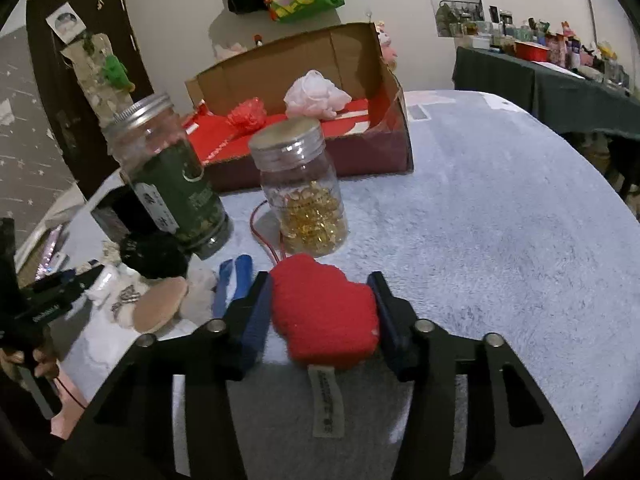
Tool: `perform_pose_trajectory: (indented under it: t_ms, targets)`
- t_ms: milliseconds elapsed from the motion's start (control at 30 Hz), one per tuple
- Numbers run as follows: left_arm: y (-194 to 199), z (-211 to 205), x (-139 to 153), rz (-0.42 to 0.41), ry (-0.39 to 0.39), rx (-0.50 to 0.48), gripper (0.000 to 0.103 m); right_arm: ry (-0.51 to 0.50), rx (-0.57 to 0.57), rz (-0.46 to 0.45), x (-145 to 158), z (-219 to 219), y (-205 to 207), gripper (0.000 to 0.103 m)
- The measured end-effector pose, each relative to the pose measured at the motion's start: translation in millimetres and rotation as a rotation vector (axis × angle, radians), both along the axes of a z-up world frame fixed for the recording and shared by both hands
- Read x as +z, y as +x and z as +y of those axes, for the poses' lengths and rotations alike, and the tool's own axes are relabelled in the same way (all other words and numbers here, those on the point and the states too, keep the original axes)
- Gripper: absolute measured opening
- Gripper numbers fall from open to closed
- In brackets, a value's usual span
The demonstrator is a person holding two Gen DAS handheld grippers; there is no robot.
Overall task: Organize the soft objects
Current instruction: 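Grasp the red heart plush with the right gripper while the left gripper grasps the beige crocheted knot, then carry the red heart plush and crocheted knot in both grippers into the box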
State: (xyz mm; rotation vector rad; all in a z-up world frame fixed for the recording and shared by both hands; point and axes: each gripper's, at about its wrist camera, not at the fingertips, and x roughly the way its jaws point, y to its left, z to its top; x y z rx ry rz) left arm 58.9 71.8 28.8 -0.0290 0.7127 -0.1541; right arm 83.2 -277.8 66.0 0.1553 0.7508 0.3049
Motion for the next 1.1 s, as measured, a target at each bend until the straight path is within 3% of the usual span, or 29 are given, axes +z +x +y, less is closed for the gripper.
perform_pose_trajectory:
  t_ms: [200, 433, 667, 1100]
  targets:
    - [-13, -4, 23, -0.068, -0.005, -0.002, 0.028, 0.066, -0.003, -0.049, 18, -7, -11, 0.043]
    - [-25, -25, 52, -0.136, -0.034, -0.095, 0.028, 0.118, 0.057, -0.1, 38, 9, -22, 0.043]
    - [-21, -48, 49, -0.117, -0.058, -0.168, 0.028, 0.156, 0.097, -0.082, 35, 27, -19, 0.043]
    - [-16, -54, 46, -0.1, -0.088, -0.201, 0.028, 0.157, 0.09, -0.084, 34, 33, -20, 0.043]
